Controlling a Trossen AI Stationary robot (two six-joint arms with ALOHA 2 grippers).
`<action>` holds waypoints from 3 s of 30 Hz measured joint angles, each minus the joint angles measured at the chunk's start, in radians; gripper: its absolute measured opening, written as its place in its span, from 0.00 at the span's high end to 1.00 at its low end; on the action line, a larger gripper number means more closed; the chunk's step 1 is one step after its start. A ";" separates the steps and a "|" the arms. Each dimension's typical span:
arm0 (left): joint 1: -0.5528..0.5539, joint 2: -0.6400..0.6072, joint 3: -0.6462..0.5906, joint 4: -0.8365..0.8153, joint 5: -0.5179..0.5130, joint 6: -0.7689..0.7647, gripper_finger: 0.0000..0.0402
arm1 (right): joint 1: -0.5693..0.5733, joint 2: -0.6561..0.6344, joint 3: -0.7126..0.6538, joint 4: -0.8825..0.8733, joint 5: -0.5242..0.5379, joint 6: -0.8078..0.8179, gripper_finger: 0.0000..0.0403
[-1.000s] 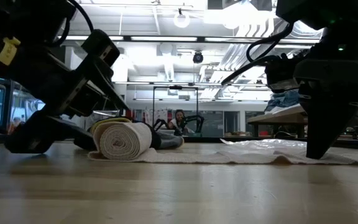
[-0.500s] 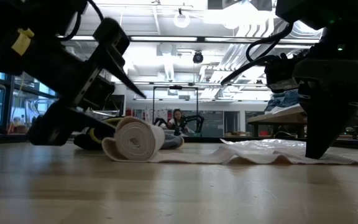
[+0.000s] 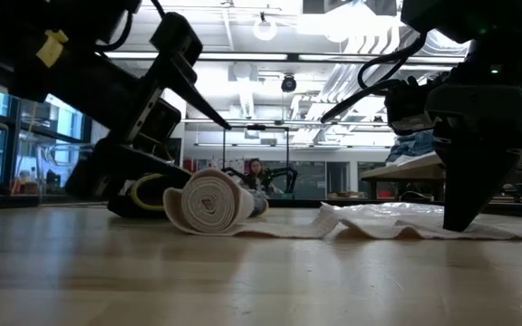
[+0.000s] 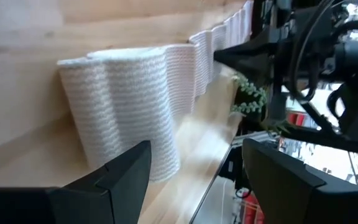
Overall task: Roll bandage
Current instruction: Roll the white-brown bandage
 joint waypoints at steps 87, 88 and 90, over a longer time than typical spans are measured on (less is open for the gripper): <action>-0.018 0.059 0.142 -0.376 -0.040 -0.095 0.39 | 0.000 -0.001 0.000 -0.138 -0.011 0.183 1.00; -0.017 0.060 0.142 -0.373 -0.043 -0.102 0.39 | 0.000 -0.001 0.000 -0.137 -0.011 0.183 1.00; -0.015 0.061 0.141 -0.345 -0.056 -0.108 0.39 | 0.000 -0.001 0.000 -0.136 -0.011 0.183 1.00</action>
